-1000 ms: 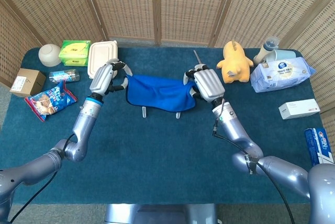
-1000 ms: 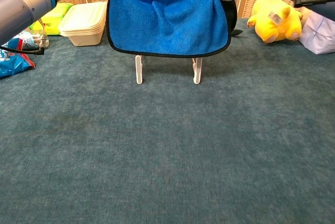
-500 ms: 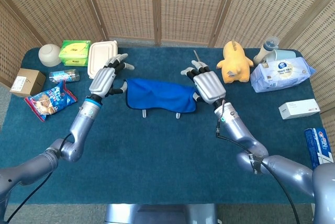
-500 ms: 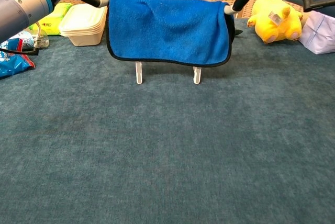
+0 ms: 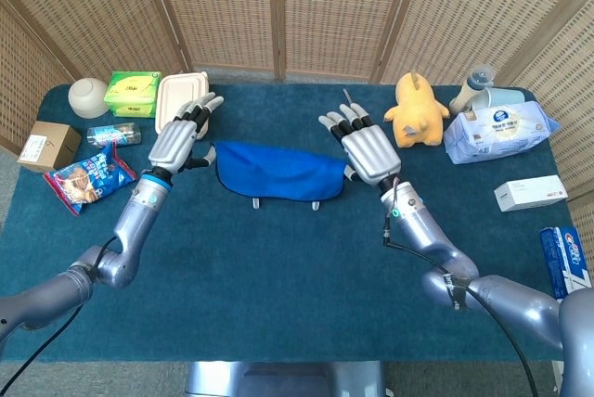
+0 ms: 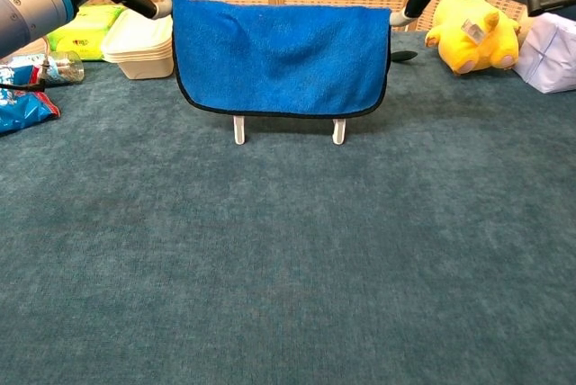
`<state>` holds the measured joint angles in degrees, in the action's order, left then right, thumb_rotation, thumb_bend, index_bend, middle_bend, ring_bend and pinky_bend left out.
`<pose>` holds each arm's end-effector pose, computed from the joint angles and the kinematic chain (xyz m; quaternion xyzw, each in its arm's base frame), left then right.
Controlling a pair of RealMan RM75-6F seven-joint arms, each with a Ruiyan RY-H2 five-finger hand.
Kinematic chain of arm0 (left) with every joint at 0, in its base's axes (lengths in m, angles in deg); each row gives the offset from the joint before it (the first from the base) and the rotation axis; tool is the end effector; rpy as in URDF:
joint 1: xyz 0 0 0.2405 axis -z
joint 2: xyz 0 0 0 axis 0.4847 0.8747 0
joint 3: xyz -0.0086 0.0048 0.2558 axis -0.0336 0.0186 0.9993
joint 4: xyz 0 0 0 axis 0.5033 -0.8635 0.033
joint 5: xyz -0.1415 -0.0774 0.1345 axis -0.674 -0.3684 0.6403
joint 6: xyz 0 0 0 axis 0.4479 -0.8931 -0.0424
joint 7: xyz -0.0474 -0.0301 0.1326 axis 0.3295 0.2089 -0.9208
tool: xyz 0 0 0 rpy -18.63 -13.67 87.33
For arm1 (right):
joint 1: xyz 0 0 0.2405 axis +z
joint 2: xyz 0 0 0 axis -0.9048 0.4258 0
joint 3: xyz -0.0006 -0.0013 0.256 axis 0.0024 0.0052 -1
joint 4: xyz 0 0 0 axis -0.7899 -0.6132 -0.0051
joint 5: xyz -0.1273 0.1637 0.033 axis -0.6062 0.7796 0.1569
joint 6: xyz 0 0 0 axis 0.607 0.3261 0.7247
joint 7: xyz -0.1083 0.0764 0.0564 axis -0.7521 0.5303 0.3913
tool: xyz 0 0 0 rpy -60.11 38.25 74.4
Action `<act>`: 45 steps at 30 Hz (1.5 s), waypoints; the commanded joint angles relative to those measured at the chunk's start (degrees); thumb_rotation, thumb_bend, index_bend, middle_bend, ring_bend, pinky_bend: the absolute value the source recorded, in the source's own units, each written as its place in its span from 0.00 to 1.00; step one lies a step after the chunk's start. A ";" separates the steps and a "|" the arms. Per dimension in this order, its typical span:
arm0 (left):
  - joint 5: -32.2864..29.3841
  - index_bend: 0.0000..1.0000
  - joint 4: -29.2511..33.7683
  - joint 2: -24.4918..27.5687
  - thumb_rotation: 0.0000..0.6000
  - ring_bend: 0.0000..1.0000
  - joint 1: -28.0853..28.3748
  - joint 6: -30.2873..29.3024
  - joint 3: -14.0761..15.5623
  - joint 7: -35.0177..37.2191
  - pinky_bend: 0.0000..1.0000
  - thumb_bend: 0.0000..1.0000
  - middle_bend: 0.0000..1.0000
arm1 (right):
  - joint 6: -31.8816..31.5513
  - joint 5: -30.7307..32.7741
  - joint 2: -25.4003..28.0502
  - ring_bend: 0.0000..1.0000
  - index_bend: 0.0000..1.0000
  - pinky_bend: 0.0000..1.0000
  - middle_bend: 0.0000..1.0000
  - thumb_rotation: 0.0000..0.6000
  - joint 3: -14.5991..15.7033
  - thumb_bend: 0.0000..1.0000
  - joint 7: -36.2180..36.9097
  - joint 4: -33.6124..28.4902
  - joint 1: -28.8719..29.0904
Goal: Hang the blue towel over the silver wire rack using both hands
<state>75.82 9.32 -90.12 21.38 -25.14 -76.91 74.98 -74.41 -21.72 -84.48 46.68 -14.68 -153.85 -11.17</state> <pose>-0.1455 0.4471 0.0330 -0.6259 -0.4316 -0.5094 0.4031 -0.0950 -0.4308 0.0464 0.7311 -0.2724 0.4402 0.4444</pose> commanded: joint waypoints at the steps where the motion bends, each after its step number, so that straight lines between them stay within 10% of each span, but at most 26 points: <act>1: -0.50 0.00 0.44 0.43 1.00 0.00 -0.07 0.58 0.18 -1.27 0.00 0.53 0.00 | -0.03 0.07 0.16 0.00 0.03 0.07 0.12 1.00 0.10 0.26 -0.36 -0.24 -0.07; 16: -2.80 0.00 3.31 3.20 1.00 0.00 0.16 3.19 1.30 -10.41 0.00 0.25 0.00 | 0.05 0.90 0.89 0.00 0.01 0.05 0.11 1.00 0.03 0.19 -1.50 -1.12 -0.31; 45: -7.11 0.00 21.99 15.10 1.00 0.00 -7.31 -2.95 0.35 -13.75 0.00 0.19 0.00 | -3.09 0.59 6.13 0.00 0.01 0.04 0.11 1.00 0.30 0.18 1.65 -6.50 -4.47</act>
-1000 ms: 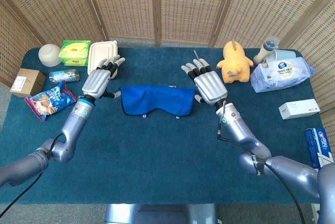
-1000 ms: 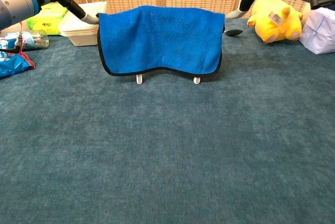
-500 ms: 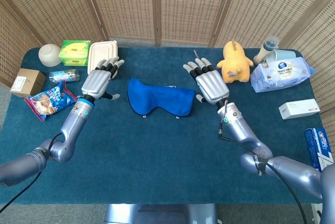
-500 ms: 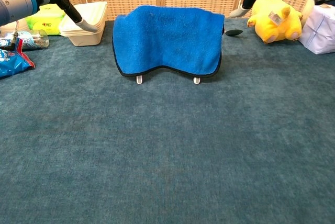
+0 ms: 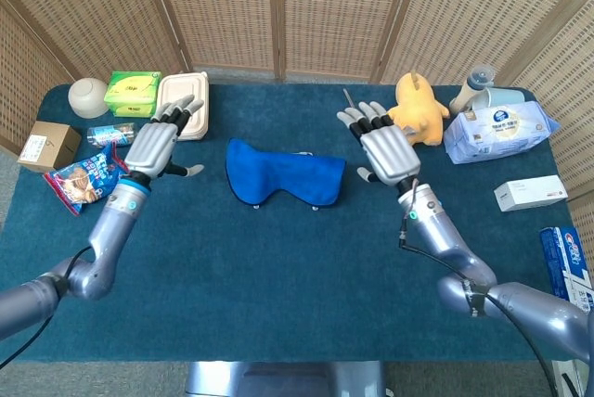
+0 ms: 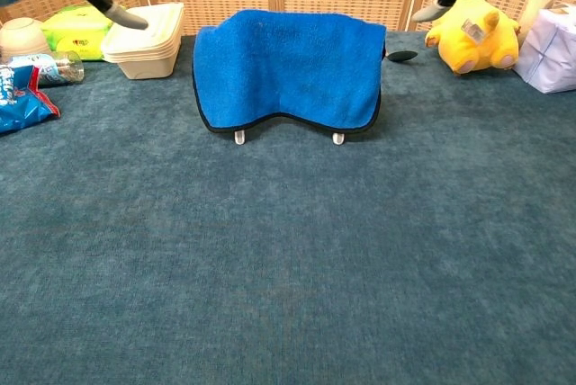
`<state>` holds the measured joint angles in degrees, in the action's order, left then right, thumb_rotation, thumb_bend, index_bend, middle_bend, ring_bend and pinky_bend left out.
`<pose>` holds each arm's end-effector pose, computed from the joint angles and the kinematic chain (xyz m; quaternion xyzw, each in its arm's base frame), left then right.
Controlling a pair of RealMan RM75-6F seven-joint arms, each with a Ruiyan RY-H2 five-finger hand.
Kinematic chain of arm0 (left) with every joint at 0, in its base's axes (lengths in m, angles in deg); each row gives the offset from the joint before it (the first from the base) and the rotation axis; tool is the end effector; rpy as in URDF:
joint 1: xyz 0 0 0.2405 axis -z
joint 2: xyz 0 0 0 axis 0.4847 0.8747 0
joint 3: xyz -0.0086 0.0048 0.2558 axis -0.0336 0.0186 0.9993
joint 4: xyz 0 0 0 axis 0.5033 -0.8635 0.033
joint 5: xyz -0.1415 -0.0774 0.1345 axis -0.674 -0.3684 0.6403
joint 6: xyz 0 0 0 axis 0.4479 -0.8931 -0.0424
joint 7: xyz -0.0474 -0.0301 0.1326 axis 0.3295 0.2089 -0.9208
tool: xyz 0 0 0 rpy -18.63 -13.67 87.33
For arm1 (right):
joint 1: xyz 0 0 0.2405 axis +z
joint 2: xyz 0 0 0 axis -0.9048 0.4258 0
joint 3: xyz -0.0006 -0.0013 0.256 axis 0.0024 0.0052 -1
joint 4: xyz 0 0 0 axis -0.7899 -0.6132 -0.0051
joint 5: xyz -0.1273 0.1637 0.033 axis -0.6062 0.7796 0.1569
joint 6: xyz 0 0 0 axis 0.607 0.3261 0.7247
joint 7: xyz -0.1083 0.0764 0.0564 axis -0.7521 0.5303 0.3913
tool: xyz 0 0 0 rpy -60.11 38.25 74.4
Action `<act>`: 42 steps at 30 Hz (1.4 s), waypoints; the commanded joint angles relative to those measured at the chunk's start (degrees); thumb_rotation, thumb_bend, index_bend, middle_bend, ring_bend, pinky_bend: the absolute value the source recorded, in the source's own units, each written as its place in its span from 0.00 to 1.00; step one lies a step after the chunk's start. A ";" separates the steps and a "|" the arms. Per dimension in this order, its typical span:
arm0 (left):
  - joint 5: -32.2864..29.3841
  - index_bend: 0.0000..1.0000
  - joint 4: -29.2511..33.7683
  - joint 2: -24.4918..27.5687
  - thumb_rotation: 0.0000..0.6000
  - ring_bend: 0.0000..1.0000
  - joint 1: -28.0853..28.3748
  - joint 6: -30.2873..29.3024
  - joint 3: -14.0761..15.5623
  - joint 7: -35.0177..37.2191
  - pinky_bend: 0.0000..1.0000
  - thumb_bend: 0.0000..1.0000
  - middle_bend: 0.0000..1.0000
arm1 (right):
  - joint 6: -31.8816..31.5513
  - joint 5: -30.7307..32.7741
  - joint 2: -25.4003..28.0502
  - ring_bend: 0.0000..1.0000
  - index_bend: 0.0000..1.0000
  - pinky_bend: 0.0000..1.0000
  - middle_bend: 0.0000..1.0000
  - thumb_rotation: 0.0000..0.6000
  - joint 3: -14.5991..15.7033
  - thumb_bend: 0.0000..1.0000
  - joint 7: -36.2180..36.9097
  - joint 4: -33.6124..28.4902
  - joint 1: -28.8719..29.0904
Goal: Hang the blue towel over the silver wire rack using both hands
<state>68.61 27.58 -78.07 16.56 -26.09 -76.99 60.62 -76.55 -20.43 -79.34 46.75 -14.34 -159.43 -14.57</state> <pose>-0.1567 0.4197 0.0761 -0.6384 -0.4196 -0.4677 0.4446 -0.1133 -0.4211 0.0734 0.7126 -0.2899 0.4445 0.4590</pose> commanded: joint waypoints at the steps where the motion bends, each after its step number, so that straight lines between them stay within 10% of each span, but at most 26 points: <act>1: 0.13 0.00 4.78 3.78 1.00 0.00 -3.08 -2.49 0.53 0.70 0.00 0.19 0.00 | -1.29 -0.88 1.39 0.00 0.01 0.04 0.11 1.00 0.31 0.18 1.74 -1.17 -1.48; 21: 7.90 0.00 27.02 24.85 1.00 0.00 -27.89 -21.90 11.79 6.07 0.00 0.19 0.00 | -16.25 -9.14 11.28 0.00 0.03 0.04 0.11 1.00 6.59 0.18 10.86 -10.12 -17.42; 42: 18.65 0.09 23.18 21.99 1.00 0.00 -45.63 -40.95 21.41 -5.35 0.00 0.19 0.01 | -27.96 -6.01 17.01 0.01 0.06 0.04 0.11 1.00 13.79 0.24 1.93 -19.71 -34.83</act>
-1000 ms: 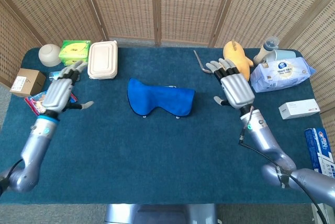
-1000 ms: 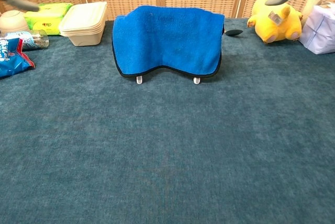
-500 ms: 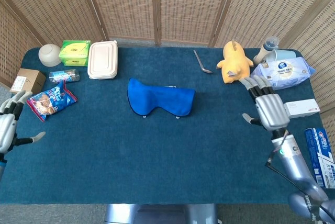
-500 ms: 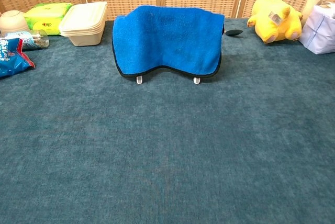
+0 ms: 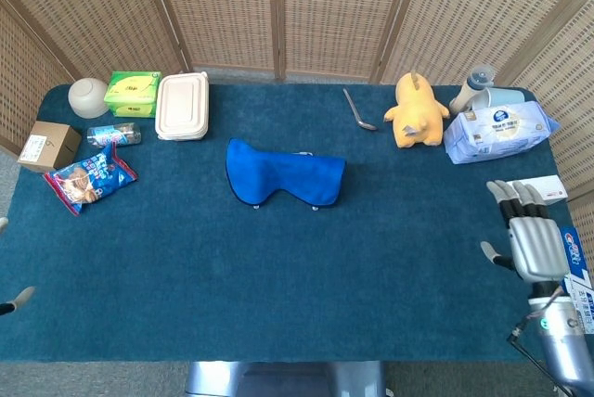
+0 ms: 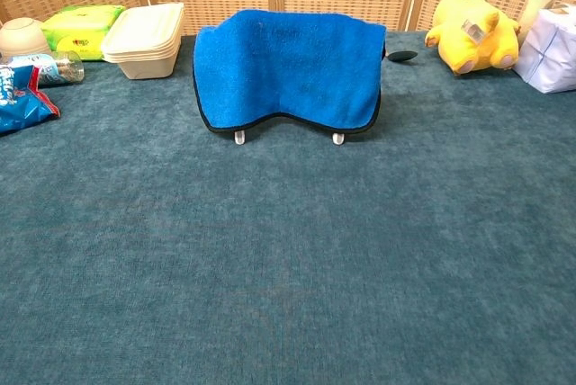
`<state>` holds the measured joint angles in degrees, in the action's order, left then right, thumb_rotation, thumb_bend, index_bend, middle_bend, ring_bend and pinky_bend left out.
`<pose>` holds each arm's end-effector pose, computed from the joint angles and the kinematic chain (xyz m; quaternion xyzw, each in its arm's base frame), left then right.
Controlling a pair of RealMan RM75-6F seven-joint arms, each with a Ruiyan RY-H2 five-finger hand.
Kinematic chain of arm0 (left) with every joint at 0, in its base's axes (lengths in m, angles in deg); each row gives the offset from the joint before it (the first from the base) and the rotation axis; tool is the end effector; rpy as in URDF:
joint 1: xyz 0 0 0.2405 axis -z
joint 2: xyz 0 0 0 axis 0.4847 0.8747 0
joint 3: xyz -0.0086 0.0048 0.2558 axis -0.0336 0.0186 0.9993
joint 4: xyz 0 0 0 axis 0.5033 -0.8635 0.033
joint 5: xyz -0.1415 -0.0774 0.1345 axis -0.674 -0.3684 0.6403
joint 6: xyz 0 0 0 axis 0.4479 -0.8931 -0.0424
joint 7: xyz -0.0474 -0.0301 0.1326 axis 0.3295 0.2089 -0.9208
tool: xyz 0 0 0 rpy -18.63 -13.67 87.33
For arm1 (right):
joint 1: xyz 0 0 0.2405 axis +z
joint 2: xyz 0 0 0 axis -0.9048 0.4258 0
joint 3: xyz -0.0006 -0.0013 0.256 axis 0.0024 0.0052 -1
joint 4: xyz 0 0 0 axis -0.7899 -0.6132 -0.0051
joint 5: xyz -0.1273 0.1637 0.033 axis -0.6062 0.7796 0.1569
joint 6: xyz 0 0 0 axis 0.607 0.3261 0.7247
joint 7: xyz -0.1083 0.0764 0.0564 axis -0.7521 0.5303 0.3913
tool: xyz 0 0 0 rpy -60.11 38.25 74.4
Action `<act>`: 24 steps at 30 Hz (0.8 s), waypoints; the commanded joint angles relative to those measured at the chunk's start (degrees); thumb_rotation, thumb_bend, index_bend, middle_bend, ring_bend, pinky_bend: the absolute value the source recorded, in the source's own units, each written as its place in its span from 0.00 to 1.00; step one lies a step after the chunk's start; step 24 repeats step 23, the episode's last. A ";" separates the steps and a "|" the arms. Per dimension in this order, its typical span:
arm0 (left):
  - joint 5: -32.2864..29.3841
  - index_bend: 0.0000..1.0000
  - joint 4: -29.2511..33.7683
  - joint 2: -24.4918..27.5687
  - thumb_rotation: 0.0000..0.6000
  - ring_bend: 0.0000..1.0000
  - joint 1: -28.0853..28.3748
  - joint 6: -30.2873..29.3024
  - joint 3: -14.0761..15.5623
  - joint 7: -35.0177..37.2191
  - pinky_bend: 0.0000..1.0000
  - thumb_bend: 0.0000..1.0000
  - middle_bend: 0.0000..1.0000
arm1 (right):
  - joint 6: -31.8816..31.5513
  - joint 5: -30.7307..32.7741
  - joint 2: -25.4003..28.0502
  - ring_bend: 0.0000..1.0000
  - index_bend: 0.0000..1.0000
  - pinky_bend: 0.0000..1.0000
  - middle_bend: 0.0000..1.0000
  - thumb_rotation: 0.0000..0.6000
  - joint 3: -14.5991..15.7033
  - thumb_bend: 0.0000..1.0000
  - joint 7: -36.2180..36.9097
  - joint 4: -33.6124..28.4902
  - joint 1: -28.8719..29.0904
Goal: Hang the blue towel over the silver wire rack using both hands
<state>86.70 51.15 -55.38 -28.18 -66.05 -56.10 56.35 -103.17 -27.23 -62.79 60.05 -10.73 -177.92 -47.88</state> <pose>-0.3152 0.1351 0.1933 -0.5498 -0.4053 -0.3491 0.6416 -0.2826 -0.2418 0.1596 0.5978 -0.3763 0.3833 0.5950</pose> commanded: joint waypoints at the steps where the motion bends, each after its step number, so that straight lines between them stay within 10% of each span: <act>1: 0.71 0.10 -0.62 -1.02 1.00 0.00 -1.37 -1.40 0.65 -1.53 0.00 0.19 0.01 | -1.75 0.94 0.60 0.01 0.07 0.04 0.11 1.00 0.59 0.25 -2.15 -1.67 -2.08; 24: 2.52 0.14 0.04 -2.01 1.00 0.00 -4.76 -2.42 -0.78 -4.57 0.00 0.19 0.04 | -5.61 -0.88 0.56 0.01 0.11 0.04 0.12 1.00 0.03 0.25 -2.72 -2.70 -8.82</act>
